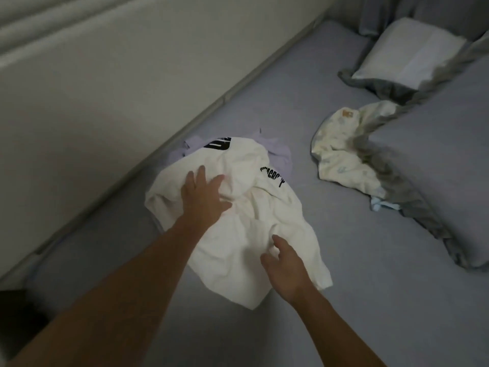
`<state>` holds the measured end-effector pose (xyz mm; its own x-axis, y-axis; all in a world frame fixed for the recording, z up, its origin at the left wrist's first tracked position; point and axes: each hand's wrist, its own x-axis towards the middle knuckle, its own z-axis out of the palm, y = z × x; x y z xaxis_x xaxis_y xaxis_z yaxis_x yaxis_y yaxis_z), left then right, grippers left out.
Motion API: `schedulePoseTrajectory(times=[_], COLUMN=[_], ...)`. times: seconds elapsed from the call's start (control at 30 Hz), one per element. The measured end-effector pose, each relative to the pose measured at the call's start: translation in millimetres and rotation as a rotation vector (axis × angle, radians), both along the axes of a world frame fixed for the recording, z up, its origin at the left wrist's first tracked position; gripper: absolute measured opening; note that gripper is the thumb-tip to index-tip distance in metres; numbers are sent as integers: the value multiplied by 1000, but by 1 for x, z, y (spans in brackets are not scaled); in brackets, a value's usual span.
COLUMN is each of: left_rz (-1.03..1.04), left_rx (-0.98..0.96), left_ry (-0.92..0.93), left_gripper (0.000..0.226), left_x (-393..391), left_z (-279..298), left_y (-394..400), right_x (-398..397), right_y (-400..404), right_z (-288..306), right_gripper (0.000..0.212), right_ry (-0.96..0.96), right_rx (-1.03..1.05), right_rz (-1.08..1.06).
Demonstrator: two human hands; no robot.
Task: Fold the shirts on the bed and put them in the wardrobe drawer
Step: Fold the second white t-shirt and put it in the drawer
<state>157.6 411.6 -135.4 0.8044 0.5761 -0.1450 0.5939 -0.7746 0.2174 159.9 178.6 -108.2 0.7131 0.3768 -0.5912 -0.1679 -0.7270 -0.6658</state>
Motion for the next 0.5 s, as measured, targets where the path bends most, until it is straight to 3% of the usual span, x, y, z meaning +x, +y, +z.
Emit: schedulePoseTrajectory(times=[0.07,0.13,0.27,0.37,0.5], left_rz=[-9,79,209,234,340], left_rx=[51,-70,-396,-642,-994], left_ry=[-49,-200,-549,-659,-633], left_gripper=[32,15,7,3,14], left_x=[4,-3,-50,-98,-139], left_z=[-5,3,55,102,133], left_y=[0,-17,-84,-141,-234], right_x=[-8,-15,-23,-27,-42], right_y=[-14,-31,-51,-61,-93], right_z=[-4,1,40,67,84], right_gripper=[59,57,38,22,41], right_ry=[25,35,111,294,529], right_rx=[-2,10,154,278,351], right_rz=[3,-24,-228,-411,-444])
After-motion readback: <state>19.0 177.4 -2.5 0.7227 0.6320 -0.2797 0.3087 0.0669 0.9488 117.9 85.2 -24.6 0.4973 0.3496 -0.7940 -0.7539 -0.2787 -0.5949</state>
